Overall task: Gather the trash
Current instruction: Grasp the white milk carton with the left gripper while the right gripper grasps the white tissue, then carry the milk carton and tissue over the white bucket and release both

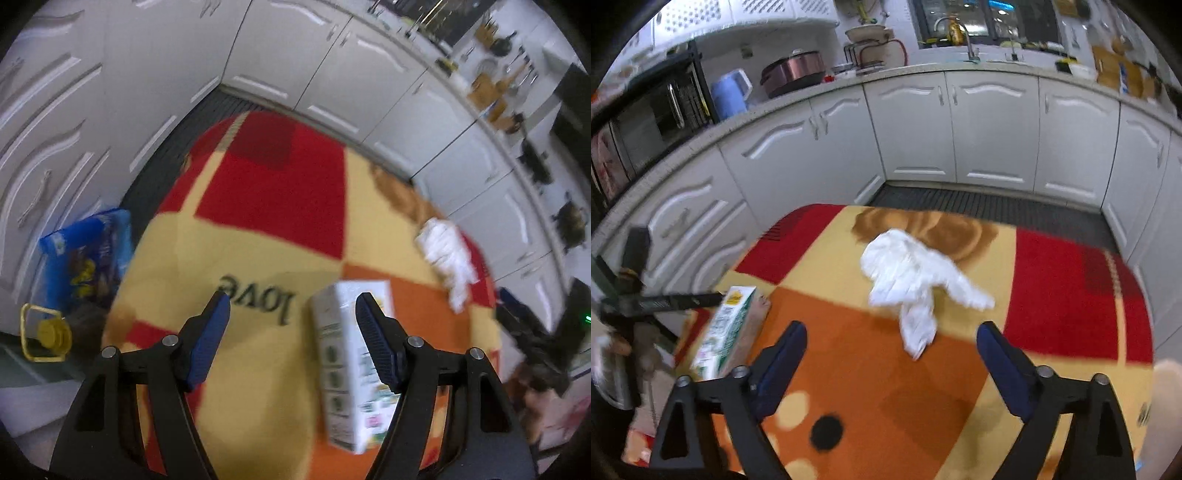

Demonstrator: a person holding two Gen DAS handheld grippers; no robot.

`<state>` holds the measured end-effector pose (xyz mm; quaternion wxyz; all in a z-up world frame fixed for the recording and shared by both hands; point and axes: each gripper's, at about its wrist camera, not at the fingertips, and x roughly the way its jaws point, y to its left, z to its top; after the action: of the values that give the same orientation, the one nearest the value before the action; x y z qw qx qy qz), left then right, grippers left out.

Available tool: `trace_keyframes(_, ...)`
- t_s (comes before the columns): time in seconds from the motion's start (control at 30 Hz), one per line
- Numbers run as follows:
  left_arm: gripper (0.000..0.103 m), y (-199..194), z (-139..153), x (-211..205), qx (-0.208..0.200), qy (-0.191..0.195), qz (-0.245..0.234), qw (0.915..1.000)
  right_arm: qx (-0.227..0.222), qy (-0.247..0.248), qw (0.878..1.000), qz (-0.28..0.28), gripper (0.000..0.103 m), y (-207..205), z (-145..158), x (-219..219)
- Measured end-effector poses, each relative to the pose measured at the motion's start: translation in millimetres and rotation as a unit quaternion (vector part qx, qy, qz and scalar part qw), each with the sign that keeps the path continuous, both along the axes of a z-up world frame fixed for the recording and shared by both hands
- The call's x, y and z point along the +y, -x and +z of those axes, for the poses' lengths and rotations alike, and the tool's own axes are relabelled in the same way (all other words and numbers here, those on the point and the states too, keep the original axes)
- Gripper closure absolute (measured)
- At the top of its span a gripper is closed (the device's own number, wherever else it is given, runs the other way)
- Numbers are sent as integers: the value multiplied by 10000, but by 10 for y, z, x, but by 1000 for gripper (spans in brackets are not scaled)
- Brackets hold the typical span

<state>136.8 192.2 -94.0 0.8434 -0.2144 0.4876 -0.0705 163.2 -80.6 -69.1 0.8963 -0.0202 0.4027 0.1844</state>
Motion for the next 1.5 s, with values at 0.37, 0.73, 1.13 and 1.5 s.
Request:
trace_keyframes(0.37,23,105,-57,-708,170,-293,-440,9985,461,665,9964,244,41,-747,-585,286)
trace_keyframes(0.73,48,33,-247,-1006,277,-749,-544,9953,-140,-352,9992,102,83,58,-7,-293)
trace_keyframes(1.13,48,397,197,-1716,-517,-959,-1191,9869,-354,-527,9975,-321,83,891,152,-684)
trace_keyframes(1.5,48,553,411,-2241,-865,-1033,-1550,9787,-557,-634,9939,-704,83,1136,326,-945)
